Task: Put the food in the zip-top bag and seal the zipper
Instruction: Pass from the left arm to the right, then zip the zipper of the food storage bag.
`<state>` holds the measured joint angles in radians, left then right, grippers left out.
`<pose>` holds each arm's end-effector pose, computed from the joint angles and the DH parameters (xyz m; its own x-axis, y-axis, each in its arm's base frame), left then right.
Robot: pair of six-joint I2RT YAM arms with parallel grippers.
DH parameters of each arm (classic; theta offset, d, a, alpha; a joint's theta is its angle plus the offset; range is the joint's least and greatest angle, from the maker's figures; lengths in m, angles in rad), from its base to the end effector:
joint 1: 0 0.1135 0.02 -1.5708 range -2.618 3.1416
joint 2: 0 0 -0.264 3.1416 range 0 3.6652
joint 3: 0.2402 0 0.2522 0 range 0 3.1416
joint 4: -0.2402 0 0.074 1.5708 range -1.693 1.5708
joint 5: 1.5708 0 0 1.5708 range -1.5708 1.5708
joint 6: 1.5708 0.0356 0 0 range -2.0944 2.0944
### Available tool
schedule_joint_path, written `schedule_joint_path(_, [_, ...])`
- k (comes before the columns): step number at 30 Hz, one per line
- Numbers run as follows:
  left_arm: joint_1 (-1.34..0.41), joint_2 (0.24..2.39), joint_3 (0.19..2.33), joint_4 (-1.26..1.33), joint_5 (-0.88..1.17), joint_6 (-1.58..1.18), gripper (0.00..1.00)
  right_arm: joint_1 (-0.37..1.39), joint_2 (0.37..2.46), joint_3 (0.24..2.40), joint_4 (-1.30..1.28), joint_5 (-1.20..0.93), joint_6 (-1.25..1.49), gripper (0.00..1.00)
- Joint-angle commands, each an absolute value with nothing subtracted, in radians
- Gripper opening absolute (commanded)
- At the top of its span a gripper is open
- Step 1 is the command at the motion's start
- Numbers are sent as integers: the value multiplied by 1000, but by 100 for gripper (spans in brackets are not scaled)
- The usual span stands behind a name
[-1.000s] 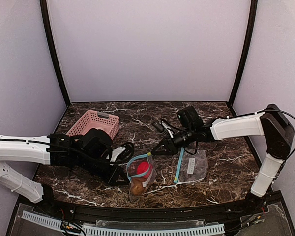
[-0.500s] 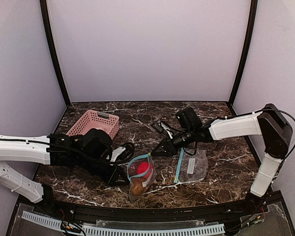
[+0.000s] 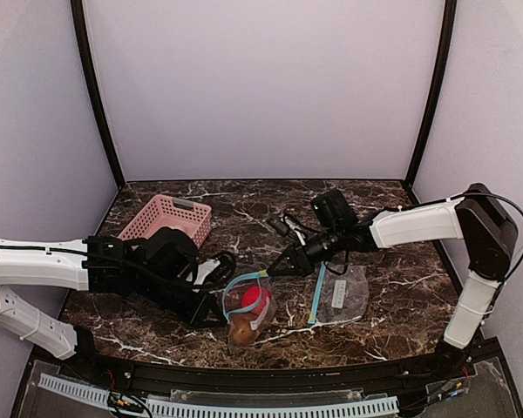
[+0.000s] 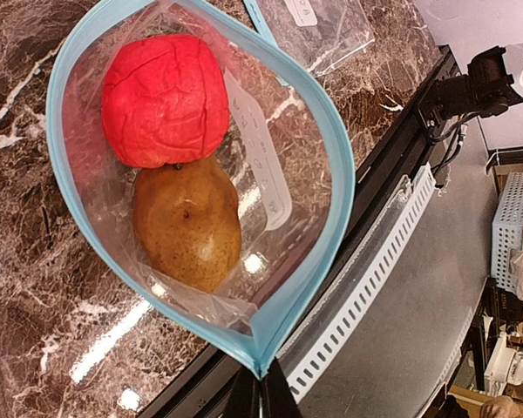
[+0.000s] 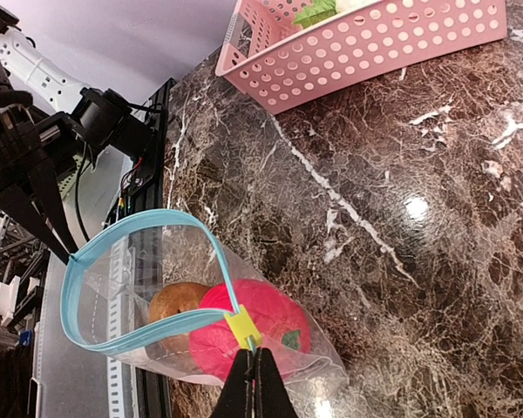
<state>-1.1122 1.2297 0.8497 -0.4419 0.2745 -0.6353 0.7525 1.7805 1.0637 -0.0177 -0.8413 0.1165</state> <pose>0.1043 -0.2330 0.2478 -0.8216 0.3740 -0.4302 0.5681 0.5995 -0.5638 0.2531 0.2733 0.1905 -0.5858 -0.4424 -0.6791 -0.7967 0.1609 0.5825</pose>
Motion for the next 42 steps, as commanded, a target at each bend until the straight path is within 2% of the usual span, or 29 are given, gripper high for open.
schedule_joint_path(1, [-1092, 1168, 842, -505, 250, -617, 1, 746, 1710, 1034, 18, -812, 136, 0])
schedule_joint_path(10, [-1017, 1064, 794, -583, 237, -587, 1, 749, 1528, 965, -73, -723, 151, 0])
schedule_joint_path(17, [-1005, 1062, 826, -634, 238, -516, 5, 859, 1457, 963, -128, -674, 168, 0])
schedule_joint_path(20, [-1005, 1071, 847, -675, 199, -492, 23, 914, 1457, 951, -124, -640, 184, 0])
schedule_joint_path(21, [-1004, 1069, 848, -689, 192, -483, 33, 930, 1459, 945, -116, -630, 191, 0])
schedule_joint_path(22, [-1004, 1063, 852, -695, 185, -478, 38, 945, 1463, 938, -107, -625, 197, 0])
schedule_joint_path(25, [-1005, 1029, 872, -744, 164, -436, 60, 986, 1489, 931, -88, -614, 215, 0])
schedule_joint_path(27, [-1005, 1004, 898, -770, 132, -406, 66, 1007, 1505, 934, -89, -605, 220, 0])
schedule_joint_path(33, [-1005, 969, 931, -631, 229, -293, 71, 1023, 1501, 944, -84, -600, 229, 0])
schedule_joint_path(38, [-1008, 1024, 909, -347, 370, -206, 70, 1023, 1465, 937, -80, -590, 240, 0])
schedule_joint_path(42, [-1020, 1118, 926, -221, 438, -159, 67, 1022, 1445, 926, -82, -578, 247, 0])
